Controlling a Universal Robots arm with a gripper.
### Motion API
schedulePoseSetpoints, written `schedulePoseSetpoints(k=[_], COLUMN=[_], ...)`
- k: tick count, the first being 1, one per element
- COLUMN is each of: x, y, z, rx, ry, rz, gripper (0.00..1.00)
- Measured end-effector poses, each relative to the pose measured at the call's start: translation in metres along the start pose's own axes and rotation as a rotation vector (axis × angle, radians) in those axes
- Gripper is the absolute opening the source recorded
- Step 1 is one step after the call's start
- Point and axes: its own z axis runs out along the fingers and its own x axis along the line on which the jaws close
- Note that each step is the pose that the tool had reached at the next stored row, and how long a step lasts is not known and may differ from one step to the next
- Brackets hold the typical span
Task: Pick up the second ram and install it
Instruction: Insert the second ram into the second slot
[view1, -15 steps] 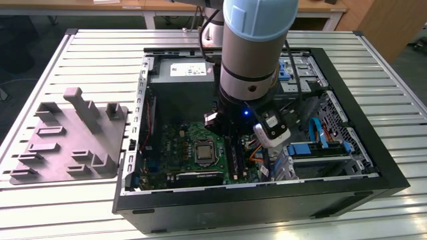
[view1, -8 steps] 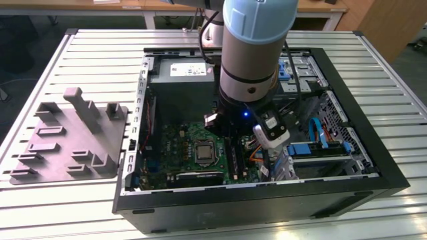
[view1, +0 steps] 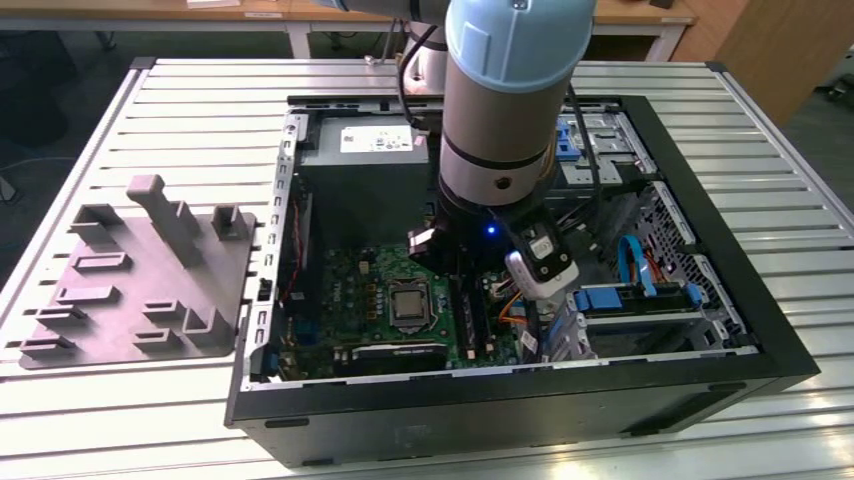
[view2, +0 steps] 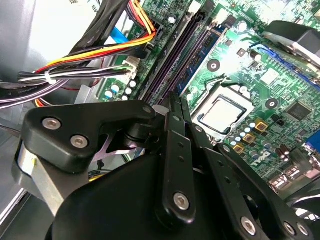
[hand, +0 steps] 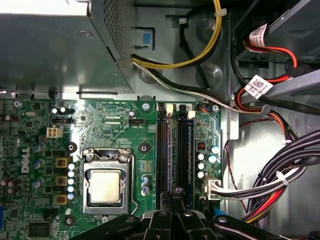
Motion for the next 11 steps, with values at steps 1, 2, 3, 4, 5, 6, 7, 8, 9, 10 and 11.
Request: schedulePoseSetpoints(k=[1, 2, 3, 4, 5, 6, 7, 8, 9, 10, 11], x=[0.0000, -0.0001, -0.0001, -0.0001, 0.0000, 0.0000, 0.0000, 0.0000, 0.0000, 0.0000, 0.0000], y=[0.0000, 0.0002, 0.0003, 0.0005, 0.0006, 0.0006, 0.0006, 0.0006, 0.0007, 0.0007, 0.0007], z=[0.0000, 0.0002, 0.0003, 0.0004, 0.0004, 0.0004, 0.0004, 0.0004, 0.0004, 0.0004, 0.0007], rx=[0.0000, -0.0004, -0.0007, -0.0010, -0.0011, -0.0010, -0.0008, -0.0008, -0.0009, -0.0009, -0.0009], ry=[0.0000, -0.0001, -0.0001, -0.0001, -0.0001, -0.0001, 0.0000, 0.0000, 0.0000, -0.0001, 0.0000], rz=[0.000, 0.000, 0.000, 0.000, 0.000, 0.000, 0.000, 0.000, 0.000, 0.000, 0.000], gripper=[0.11, 0.11, 0.11, 0.11, 0.11, 0.11, 0.11, 0.11, 0.11, 0.11, 0.11])
